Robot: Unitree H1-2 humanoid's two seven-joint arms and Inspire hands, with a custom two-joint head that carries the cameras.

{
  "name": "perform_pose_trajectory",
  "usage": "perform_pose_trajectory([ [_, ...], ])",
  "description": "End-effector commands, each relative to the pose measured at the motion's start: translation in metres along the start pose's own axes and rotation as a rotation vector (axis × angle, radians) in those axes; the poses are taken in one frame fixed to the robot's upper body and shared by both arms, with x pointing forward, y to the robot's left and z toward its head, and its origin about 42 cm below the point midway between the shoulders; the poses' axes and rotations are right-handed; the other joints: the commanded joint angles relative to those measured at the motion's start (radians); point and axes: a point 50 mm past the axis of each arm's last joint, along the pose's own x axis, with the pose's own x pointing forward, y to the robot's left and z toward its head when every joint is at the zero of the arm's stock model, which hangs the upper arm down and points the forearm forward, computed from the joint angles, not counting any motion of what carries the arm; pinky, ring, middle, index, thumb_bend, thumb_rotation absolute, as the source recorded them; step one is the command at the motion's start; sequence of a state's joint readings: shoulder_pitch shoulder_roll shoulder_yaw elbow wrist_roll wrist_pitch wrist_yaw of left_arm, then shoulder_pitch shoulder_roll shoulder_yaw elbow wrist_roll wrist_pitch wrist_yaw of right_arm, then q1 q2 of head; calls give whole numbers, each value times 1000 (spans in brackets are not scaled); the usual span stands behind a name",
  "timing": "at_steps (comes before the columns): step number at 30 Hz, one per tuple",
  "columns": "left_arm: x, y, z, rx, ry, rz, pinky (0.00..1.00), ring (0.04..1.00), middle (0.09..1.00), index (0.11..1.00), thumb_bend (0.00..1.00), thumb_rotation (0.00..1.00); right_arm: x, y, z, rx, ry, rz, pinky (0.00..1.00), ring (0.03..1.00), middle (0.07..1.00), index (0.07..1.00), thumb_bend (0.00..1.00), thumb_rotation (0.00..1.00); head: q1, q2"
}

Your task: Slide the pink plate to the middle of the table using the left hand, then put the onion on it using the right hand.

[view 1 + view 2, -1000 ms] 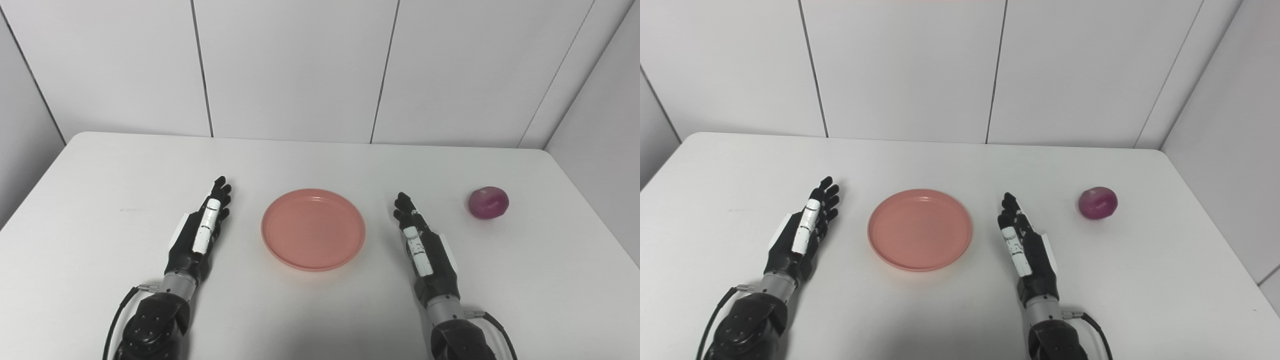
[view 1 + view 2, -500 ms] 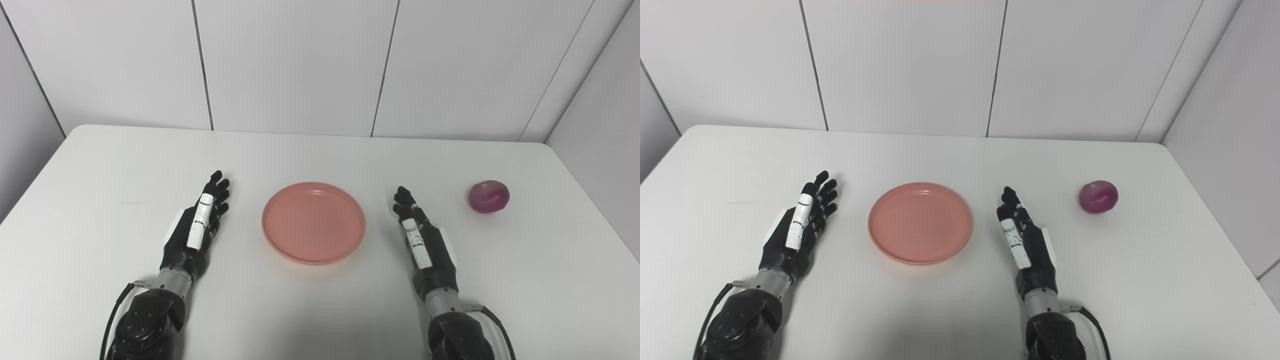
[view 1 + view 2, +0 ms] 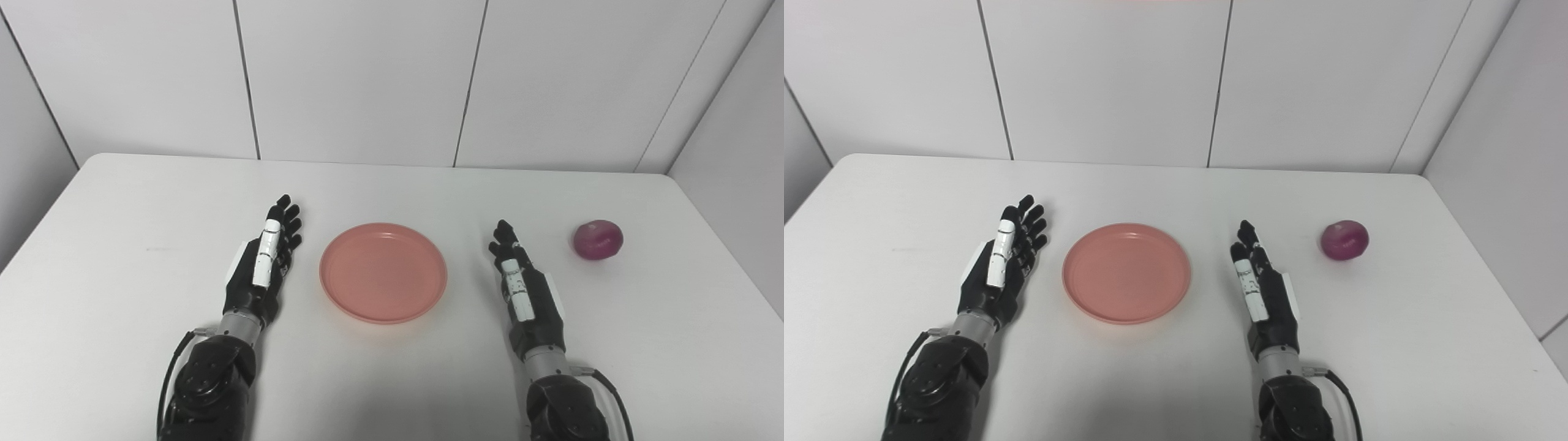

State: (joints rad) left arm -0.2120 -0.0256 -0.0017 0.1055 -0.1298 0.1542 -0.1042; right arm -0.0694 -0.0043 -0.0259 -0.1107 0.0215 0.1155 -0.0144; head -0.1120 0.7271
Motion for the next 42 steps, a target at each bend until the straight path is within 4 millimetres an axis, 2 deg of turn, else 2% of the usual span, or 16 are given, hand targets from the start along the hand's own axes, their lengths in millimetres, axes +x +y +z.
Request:
perform_pose_trajectory([
  [1, 16, -9, 23, -3, -100, -18, 1000, 999, 987, 988, 643, 1000, 16, -6, 35, -17, -148, -10, 1000, 974, 972, 994, 667, 913, 1, 1],
  [4, 18, -10, 22, -9, -104, -14, 1000, 996, 983, 984, 640, 1000, 22, -20, 47, -37, -188, -31, 1000, 970, 974, 999, 634, 944, 3, 3],
  [11, 18, -11, 21, 0, -101, -10, 1000, 1000, 988, 988, 634, 1000, 36, -53, 74, -58, -215, -73, 1000, 1000, 991, 1000, 762, 904, 2, 11],
  [20, 19, -16, 19, -9, -100, -11, 1000, 990, 979, 979, 631, 1000, 50, -87, 103, -171, -226, -114, 1000, 961, 945, 959, 735, 892, -13, 6],
  [22, 19, -18, 19, -12, -103, -15, 1000, 991, 979, 980, 623, 1000, 56, -92, 108, -194, -226, -122, 1000, 957, 941, 955, 735, 891, -17, 3],
  [23, 18, -19, 19, -14, -106, -19, 1000, 994, 982, 983, 620, 1000, 58, -95, 111, -213, -228, -130, 1000, 944, 930, 944, 773, 881, -18, 2],
  [29, 17, -22, 19, -23, -112, -29, 1000, 993, 984, 982, 632, 1000, 73, -105, 120, -322, -251, -148, 990, 941, 934, 955, 840, 876, -32, -8],
  [33, 16, -22, 18, -27, -114, -33, 999, 993, 984, 981, 636, 1000, 82, -114, 123, -413, -254, -149, 999, 953, 932, 956, 844, 895, -59, -19],
  [36, 15, -19, 17, -29, -115, -33, 991, 989, 981, 981, 647, 1000, 89, -122, 124, -479, -226, -148, 991, 963, 933, 958, 828, 861, -85, -28],
  [39, 15, -17, 16, -28, -116, -30, 983, 982, 975, 977, 650, 1000, 96, -131, 127, -562, -209, -156, 935, 957, 930, 942, 812, 769, -91, -31],
  [40, 15, -16, 16, -29, -115, -28, 985, 980, 970, 974, 646, 1000, 99, -135, 128, -584, -199, -155, 922, 946, 926, 933, 816, 704, -95, -36],
  [42, 15, -14, 15, -27, -112, -24, 986, 978, 968, 973, 644, 1000, 103, -141, 131, -611, -182, -145, 918, 941, 925, 929, 819, 671, -111, -43],
])
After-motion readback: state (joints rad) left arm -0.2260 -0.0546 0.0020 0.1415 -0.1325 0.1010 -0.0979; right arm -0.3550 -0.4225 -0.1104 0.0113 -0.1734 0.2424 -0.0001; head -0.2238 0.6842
